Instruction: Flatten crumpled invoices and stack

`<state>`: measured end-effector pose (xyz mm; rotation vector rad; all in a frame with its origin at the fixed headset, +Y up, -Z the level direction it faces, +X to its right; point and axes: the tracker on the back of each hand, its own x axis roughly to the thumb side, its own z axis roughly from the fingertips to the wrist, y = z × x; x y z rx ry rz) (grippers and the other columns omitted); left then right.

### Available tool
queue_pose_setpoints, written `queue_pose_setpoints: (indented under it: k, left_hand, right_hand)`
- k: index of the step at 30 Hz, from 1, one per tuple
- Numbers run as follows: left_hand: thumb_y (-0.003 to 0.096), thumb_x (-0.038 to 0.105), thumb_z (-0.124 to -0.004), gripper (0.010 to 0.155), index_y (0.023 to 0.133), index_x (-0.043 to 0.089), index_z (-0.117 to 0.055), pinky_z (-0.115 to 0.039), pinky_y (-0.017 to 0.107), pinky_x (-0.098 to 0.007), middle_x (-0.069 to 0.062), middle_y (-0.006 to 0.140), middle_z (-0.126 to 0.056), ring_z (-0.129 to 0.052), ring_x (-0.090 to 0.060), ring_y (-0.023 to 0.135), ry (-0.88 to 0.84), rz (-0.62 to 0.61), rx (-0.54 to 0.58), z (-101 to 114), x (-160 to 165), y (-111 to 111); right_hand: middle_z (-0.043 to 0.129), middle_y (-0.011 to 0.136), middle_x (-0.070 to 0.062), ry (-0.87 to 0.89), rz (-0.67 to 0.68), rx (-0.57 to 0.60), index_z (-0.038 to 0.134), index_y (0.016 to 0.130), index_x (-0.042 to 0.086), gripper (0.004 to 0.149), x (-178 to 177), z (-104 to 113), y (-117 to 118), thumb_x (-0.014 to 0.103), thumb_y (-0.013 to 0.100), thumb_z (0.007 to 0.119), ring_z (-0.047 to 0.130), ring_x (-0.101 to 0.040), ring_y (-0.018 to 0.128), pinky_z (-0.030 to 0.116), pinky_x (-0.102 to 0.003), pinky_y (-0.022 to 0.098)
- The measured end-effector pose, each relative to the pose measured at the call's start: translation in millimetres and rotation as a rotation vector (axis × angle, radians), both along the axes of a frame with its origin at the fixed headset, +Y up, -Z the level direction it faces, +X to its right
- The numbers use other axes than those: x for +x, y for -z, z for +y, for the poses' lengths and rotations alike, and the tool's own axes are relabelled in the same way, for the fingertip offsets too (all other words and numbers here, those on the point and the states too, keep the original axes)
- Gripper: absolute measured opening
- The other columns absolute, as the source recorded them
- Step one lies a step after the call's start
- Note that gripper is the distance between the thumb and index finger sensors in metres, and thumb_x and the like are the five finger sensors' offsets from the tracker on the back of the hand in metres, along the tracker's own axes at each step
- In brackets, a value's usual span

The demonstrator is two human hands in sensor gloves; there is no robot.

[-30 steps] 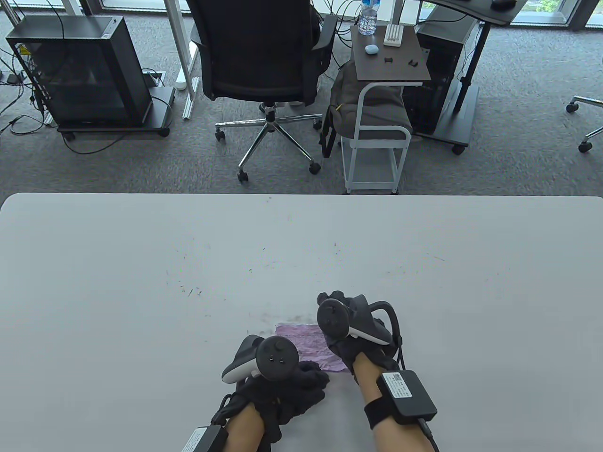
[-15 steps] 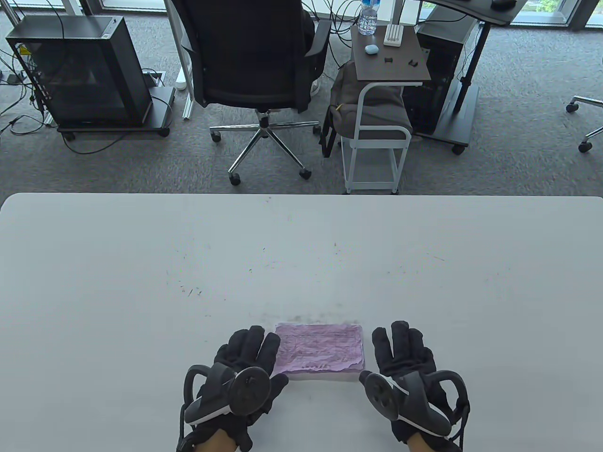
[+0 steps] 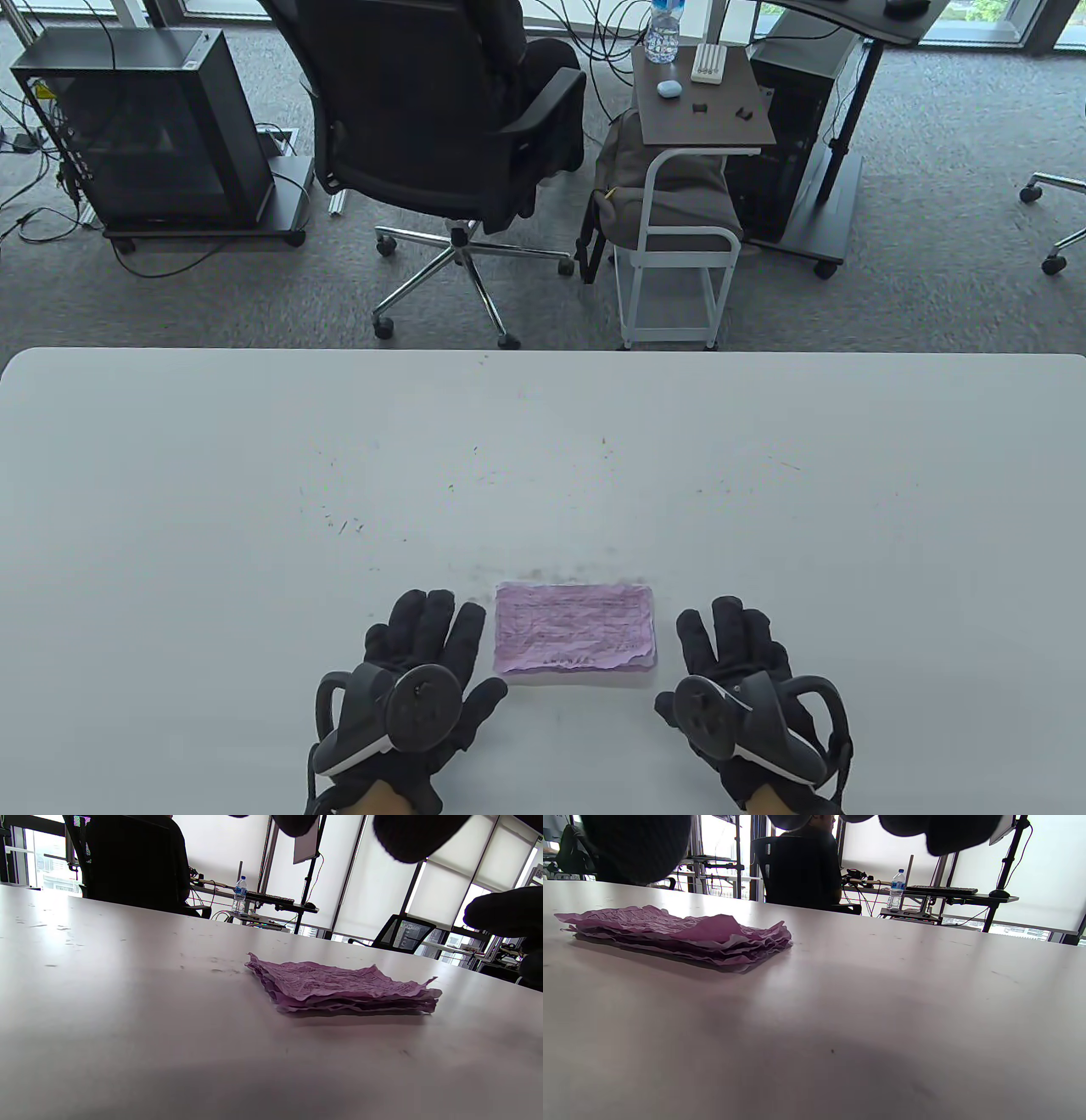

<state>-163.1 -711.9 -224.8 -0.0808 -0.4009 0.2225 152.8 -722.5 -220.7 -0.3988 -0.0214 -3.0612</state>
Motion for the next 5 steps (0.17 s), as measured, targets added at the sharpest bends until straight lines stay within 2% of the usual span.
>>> queue_pose_setpoints:
  k: [5]
  left_hand:
    - [0.0583, 0.055, -0.068, 0.076, 0.116, 0.012, -0.042, -0.036, 0.065, -0.079, -0.021, 0.115, -0.024, -0.02, -0.058, 0.107, 0.013, -0.005, 0.002, -0.8, 2.0, 1.2]
  right_hand:
    - [0.025, 0.111, -0.033, 0.047, -0.013, 0.008, 0.028, 0.108, 0.016, 0.086, 1.9, 0.4, 2.9, 0.062, 0.05, 0.072, 0.042, -0.059, 0.094, 0.057, -0.066, 0.062]
